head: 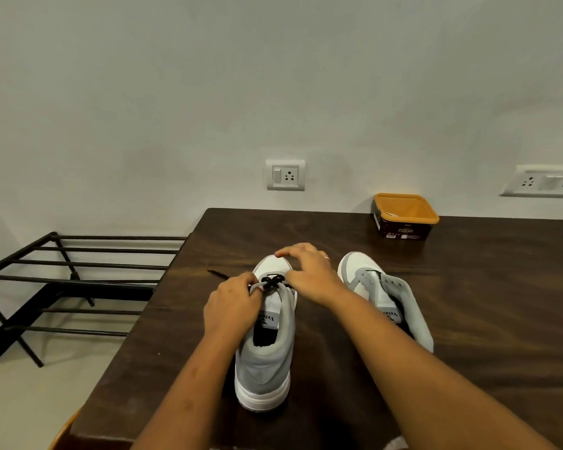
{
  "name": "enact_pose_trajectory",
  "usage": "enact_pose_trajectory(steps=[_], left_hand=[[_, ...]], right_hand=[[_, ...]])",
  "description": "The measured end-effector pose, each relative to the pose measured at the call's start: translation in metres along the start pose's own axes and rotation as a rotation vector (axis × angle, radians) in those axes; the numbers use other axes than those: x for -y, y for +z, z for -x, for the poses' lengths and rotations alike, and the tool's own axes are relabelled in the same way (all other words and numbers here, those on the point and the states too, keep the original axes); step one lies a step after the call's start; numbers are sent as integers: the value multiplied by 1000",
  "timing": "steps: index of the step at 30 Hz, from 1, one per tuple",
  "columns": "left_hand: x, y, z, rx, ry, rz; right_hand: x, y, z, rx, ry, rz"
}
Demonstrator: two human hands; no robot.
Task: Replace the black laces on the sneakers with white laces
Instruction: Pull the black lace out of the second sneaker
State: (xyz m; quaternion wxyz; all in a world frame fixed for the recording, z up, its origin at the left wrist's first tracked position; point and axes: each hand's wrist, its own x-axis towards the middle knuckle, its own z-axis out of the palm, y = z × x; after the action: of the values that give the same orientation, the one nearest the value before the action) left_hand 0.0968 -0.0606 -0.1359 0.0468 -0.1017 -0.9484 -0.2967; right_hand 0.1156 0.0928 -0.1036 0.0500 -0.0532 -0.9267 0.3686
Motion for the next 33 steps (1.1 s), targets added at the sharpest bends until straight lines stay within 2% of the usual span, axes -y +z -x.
enact_pose_trajectory(steps=[4, 6, 8, 12, 15, 19, 21, 25, 28, 30, 33], left_hand=[[0, 1, 0, 0, 8, 24], [3, 1, -2, 1, -12, 45], [5, 2, -3, 19, -23, 76], [9, 1, -4, 41, -51, 123], [9, 2, -5, 39, -58, 136], [7, 2, -4, 23, -68, 108], [7, 2, -4, 23, -66, 118], [8, 1, -3, 43, -63, 154], [7, 1, -4, 53, -74, 151], [6, 1, -3, 43, -74, 142], [6, 2, -2, 34, -73, 132]], right_hand=[[16, 12, 7, 29, -160, 421], [22, 18, 8, 3, -157, 508], [23, 19, 6, -22, -134, 458], [16, 21, 5, 35, -103, 469], [16, 26, 6, -39, -107, 408], [17, 20, -6, -163, 40, 15], [12, 12, -9, -158, 8, -33], [9, 16, 4, 71, -148, 287], [16, 32, 7, -49, -265, 571], [18, 36, 5, -156, -316, 643], [20, 37, 6, -171, -332, 678]])
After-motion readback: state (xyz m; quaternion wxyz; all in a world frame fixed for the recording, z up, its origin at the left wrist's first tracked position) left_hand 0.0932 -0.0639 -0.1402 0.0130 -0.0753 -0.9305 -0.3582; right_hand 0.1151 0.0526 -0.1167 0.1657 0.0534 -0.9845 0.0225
